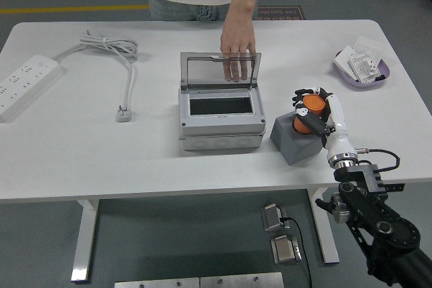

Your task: Fetch the battery,place it into the box,close the lid of the box

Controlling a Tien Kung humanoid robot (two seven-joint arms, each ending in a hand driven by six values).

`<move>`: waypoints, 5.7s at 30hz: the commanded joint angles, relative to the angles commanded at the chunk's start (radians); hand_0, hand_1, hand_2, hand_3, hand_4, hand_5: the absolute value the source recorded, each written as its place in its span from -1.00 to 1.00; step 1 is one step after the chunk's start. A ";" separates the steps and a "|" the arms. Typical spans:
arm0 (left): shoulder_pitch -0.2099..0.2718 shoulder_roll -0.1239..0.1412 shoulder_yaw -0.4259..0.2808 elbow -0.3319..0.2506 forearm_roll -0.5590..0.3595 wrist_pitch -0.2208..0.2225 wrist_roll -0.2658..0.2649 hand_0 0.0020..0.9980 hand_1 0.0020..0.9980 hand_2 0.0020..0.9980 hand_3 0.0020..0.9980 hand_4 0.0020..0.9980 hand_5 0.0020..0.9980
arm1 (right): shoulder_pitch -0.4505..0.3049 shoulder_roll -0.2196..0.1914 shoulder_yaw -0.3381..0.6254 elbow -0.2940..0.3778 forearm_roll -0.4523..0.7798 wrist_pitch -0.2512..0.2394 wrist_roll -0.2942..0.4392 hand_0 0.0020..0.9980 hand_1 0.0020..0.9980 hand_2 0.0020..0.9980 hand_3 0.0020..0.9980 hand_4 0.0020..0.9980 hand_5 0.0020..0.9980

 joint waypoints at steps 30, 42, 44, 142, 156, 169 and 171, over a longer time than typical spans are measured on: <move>0.009 0.001 0.007 0.000 -0.016 0.012 0.012 0.46 0.49 0.44 0.56 0.66 0.02 | 0.207 -0.026 -0.091 0.148 -0.479 -0.019 -0.307 -0.55 -0.43 -0.31 -0.33 -1.00 -1.00; 0.008 0.004 0.007 0.000 -0.015 0.014 0.017 0.46 0.49 0.44 0.57 0.66 0.03 | 0.349 0.014 -0.212 0.082 -0.816 0.040 -0.443 -0.56 -0.44 -0.32 -0.35 -1.00 -1.00; 0.007 0.004 0.007 0.000 -0.014 0.014 0.017 0.46 0.49 0.44 0.57 0.66 0.03 | 0.371 0.017 -0.250 0.064 -0.864 0.052 -0.448 -0.56 -0.44 -0.32 -0.35 -1.00 -1.00; -0.016 0.003 -0.023 0.000 0.044 0.013 0.017 0.47 0.49 0.44 0.57 0.66 0.01 | 0.505 -0.009 -0.271 -0.211 -0.583 0.172 -0.367 0.71 0.46 0.49 0.70 0.83 -0.02; -0.010 -0.002 -0.016 0.000 0.027 0.016 0.015 0.47 0.49 0.44 0.57 0.66 0.00 | 0.434 -0.075 -0.315 -0.013 -0.708 0.170 -0.414 0.70 0.45 0.49 0.70 0.83 0.02; -0.005 -0.007 -0.005 0.000 0.011 0.017 0.010 0.47 0.49 0.44 0.57 0.66 0.01 | 0.334 -0.126 -0.341 0.091 -0.750 0.174 -0.436 0.67 0.41 0.47 0.69 0.83 0.03; -0.005 -0.008 -0.004 0.000 0.010 0.017 0.009 0.47 0.49 0.44 0.57 0.66 0.01 | 0.321 -0.127 -0.342 0.094 -0.747 0.172 -0.436 0.67 0.41 0.47 0.69 0.83 0.03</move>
